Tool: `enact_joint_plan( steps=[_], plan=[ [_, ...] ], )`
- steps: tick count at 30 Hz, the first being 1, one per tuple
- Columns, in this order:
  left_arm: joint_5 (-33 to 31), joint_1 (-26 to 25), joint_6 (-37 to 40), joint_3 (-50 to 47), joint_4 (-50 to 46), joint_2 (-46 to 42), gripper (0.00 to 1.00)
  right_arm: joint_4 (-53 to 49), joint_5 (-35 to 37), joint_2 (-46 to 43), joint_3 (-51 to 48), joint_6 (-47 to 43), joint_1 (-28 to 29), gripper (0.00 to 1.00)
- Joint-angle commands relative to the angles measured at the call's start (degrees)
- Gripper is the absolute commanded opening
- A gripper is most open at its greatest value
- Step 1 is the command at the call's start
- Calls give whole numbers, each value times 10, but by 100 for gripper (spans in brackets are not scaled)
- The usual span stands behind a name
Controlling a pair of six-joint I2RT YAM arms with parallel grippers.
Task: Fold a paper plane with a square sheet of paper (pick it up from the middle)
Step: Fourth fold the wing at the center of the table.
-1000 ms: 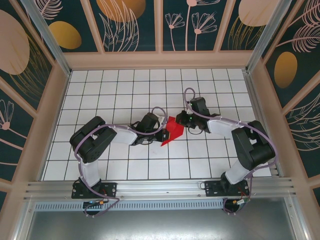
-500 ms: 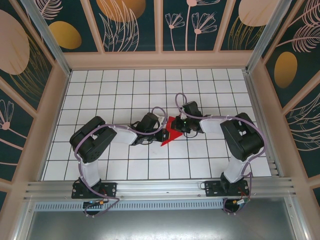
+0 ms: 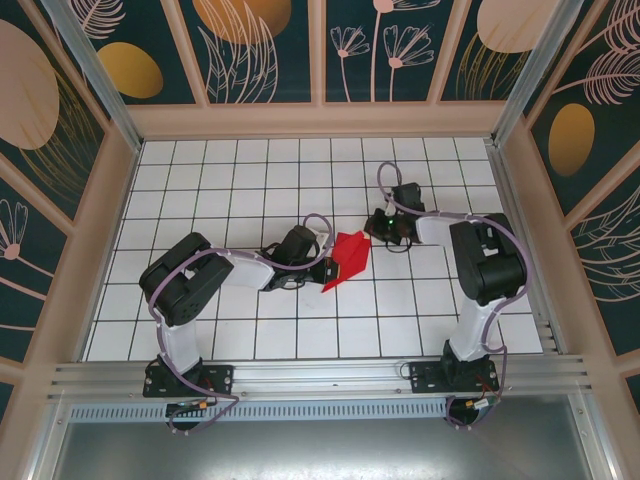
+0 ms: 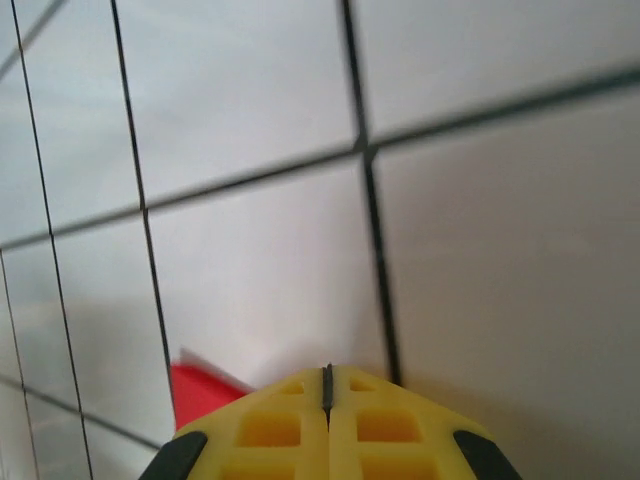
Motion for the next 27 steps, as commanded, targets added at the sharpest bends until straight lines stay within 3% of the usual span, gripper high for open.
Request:
enact_joint_plan(
  steps=[1, 6, 10, 13, 21, 27],
  plan=[
    [1, 2, -2, -28, -91, 19, 0, -15, 20, -42, 5, -13, 8, 0],
    [1, 2, -5, -22, -86, 22, 0, 35, -16, -98, -52, -1, 51, 0],
    [0, 2, -4, -19, -86, 20, 0, 49, -57, -85, -67, 6, 97, 0],
    [-2, 2, -5, -19, -88, 19, 0, 38, -44, -63, -61, 2, 121, 0],
    [-7, 1, -9, -22, -89, 19, 0, 28, -38, -15, -57, -9, 96, 0],
    [-6, 2, -11, -26, -89, 18, 0, 41, -34, 10, -67, -18, 40, 0]
  ],
)
